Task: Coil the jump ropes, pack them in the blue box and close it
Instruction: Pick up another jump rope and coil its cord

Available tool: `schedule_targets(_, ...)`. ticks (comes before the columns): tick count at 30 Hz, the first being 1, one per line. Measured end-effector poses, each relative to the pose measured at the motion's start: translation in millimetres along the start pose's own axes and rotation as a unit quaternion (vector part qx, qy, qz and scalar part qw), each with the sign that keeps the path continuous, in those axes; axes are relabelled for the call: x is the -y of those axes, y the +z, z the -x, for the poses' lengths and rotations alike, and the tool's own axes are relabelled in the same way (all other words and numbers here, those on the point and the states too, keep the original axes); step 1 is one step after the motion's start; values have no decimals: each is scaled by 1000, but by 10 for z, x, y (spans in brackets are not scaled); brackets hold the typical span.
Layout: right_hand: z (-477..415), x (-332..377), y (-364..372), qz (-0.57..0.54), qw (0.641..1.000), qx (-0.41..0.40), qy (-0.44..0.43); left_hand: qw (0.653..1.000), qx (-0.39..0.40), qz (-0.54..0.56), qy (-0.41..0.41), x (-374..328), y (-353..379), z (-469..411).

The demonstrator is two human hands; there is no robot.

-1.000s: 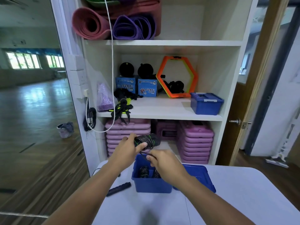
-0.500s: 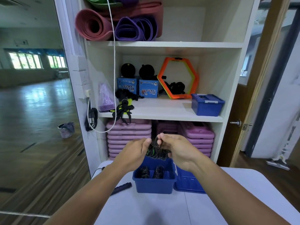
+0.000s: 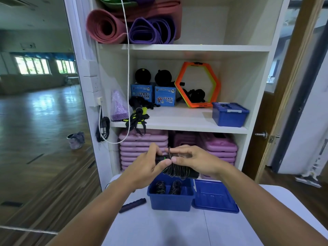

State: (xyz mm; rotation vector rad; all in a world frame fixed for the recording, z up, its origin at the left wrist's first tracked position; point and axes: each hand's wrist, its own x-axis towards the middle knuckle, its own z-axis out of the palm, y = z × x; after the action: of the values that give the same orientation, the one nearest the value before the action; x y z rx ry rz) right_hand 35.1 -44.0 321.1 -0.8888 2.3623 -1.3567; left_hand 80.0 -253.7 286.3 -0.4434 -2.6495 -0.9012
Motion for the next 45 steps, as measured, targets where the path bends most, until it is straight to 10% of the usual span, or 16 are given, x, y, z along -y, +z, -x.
schedule_targets(17, -274, -169, 418, -239, 950, -200, 5, 921, -173, 326, -122, -62, 267, 71)
schedule_targets(29, -200, 213, 252, 132, 965, -224, -32, 919, -160, 354, -69, -109, 321, 33)
schedule_targets(45, -278, 333, -19, 20, 984, -177, 1, 929, -92, 358, -19, 59, 176, 48)
